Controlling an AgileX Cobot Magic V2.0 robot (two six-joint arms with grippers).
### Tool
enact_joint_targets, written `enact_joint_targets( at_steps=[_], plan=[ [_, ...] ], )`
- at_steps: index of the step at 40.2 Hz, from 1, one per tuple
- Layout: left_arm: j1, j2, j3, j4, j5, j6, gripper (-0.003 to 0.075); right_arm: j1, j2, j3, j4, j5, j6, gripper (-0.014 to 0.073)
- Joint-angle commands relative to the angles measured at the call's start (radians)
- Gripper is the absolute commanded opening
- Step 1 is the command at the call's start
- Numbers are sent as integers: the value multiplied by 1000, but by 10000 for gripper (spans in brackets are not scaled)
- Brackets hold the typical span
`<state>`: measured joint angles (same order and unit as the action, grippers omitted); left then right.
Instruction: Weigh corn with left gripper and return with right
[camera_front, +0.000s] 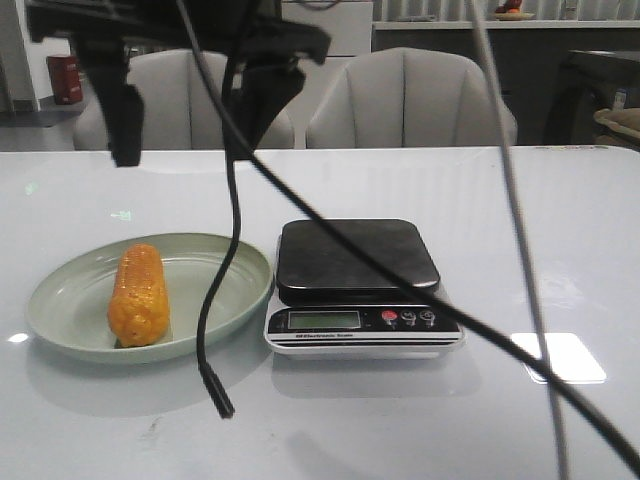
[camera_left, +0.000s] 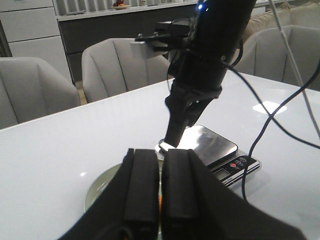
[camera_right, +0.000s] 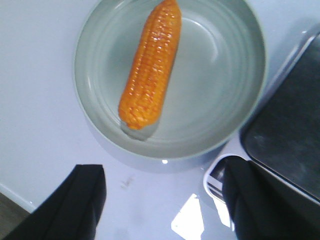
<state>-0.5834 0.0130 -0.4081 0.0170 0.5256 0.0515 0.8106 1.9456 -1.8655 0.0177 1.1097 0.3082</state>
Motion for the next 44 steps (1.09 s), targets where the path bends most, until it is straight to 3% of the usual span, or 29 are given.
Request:
enact_joint_targets(
  at_steps=[1, 21, 44],
  plan=[
    [0, 14, -23, 1, -80, -6, 132, -50, -128, 22, -6, 41, -86, 588],
    [0, 14, -23, 1, -80, -6, 132, -334, -592, 528, 91, -92, -292, 588],
    [0, 14, -23, 1, -80, -6, 132, -347, -1356, 1172, 54, -454, -362, 588]
  ],
)
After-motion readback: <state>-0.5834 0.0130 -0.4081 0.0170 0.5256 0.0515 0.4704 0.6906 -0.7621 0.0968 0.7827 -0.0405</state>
